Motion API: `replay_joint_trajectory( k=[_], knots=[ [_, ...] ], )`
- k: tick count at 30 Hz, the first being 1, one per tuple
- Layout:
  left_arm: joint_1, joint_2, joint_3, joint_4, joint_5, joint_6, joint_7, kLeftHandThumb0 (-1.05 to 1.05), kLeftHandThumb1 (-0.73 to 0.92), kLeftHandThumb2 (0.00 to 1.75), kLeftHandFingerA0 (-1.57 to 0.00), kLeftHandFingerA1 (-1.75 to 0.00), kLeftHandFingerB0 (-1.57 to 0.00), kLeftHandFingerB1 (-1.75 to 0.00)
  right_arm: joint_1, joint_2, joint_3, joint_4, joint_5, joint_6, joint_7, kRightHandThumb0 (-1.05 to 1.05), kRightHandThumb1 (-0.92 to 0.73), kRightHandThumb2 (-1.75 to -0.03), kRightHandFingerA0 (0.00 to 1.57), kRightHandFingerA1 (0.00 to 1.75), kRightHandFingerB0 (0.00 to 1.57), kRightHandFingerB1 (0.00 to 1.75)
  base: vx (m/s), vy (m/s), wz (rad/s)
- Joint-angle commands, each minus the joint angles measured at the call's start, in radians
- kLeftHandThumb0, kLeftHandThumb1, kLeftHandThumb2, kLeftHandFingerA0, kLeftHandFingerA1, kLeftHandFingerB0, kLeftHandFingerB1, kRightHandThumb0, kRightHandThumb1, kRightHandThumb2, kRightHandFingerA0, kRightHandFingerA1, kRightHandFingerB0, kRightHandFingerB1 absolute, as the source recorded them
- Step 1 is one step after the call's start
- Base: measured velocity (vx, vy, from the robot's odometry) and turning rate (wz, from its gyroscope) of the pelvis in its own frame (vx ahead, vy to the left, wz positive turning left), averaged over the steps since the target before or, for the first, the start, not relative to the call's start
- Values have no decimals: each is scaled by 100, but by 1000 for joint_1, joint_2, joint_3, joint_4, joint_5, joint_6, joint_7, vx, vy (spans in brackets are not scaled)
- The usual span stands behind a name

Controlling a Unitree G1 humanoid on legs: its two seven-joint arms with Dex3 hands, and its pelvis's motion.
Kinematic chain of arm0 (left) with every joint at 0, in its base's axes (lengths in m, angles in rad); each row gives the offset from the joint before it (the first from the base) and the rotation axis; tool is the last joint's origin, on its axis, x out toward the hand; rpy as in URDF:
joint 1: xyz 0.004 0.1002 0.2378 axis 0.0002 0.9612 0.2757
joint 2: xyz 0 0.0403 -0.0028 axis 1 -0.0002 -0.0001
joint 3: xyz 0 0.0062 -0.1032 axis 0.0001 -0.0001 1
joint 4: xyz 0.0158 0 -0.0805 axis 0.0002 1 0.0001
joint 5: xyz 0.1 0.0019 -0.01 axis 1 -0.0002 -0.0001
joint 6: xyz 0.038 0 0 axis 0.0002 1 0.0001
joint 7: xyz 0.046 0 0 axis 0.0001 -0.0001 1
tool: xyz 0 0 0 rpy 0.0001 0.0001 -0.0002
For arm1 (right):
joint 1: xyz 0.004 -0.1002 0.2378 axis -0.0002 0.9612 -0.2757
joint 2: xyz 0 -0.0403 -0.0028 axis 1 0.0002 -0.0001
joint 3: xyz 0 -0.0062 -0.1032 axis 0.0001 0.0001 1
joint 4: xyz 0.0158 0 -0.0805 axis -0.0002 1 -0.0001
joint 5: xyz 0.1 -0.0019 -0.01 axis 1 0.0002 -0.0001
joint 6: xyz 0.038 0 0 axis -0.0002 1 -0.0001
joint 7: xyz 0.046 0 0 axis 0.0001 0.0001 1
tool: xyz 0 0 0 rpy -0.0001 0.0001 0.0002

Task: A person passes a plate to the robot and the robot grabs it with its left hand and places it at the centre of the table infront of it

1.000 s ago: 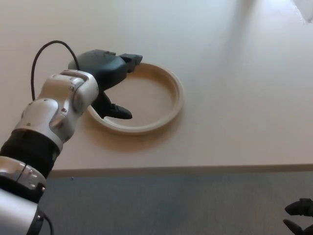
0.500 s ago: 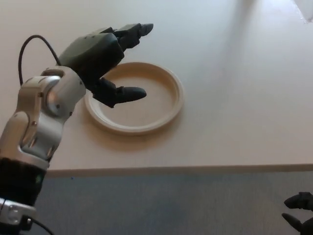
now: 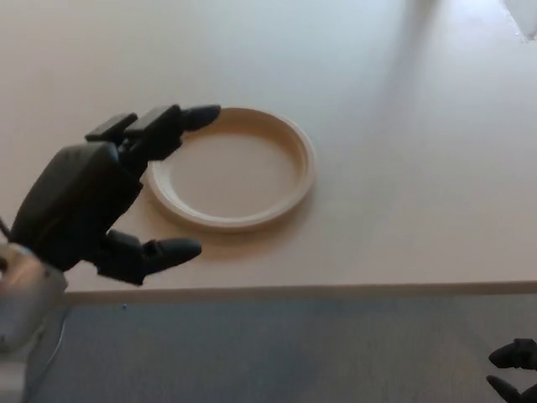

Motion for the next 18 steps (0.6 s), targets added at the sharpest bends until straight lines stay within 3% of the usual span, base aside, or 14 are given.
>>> replay_joint_trajectory(
  k=[1,6,7,10,11,13,14,15,16,18],
  knots=[
    [219,56,16,-16,-99,-188,34,-54,45,55,-41,-41,-28,-32,44,-9,-3,15,0,15,4,-83,-65,-103,35,64,16,52,0,0,0],
    [271,77,-8,124,-11,-177,90,-55,48,55,-53,-43,-41,-35,57,-12,6,12,-9,6,2,-83,-66,-100,26,60,17,52,0,0,0],
    [270,84,-13,159,0,-181,103,-56,49,56,-53,-43,-44,-36,58,-11,9,11,-12,7,-2,-85,-86,-63,32,57,20,42,0,0,0],
    [267,96,-26,259,23,-194,149,-54,48,55,-54,-43,-47,-37,66,-9,22,9,-23,7,-15,-87,-87,-66,46,66,21,43,0,0,0],
    [264,101,-31,309,29,-199,167,-55,40,78,-50,-55,-36,-46,70,-7,22,9,-21,6,-13,-84,-66,-104,35,64,17,51,0,0,0],
    [239,109,-48,465,41,-220,219,-54,42,79,-47,-54,-35,-46,74,-6,23,10,-19,5,-11,-85,-66,-103,34,63,18,51,0,0,0],
    [232,108,-52,534,43,-232,247,-53,41,78,-46,-54,-34,-46,78,-3,26,11,-22,6,-13,-85,-87,-66,38,58,21,42,0,0,0],
    [233,106,-53,573,43,-242,268,-53,41,78,-46,-54,-34,-46,82,-1,30,12,-23,6,-14,-85,-87,-66,38,58,21,42,0,0,0],
    [225,100,-55,623,44,-248,294,-47,52,55,-49,-41,-44,-37,83,0,30,12,-22,7,-12,-84,-67,-102,32,62,19,52,0,0,0],
    [216,89,-58,713,47,-252,340,-46,52,55,-48,-41,-43,-36,90,3,29,13,-17,7,-9,-84,-67,-102,32,62,18,51,0,0,0]
  ],
)
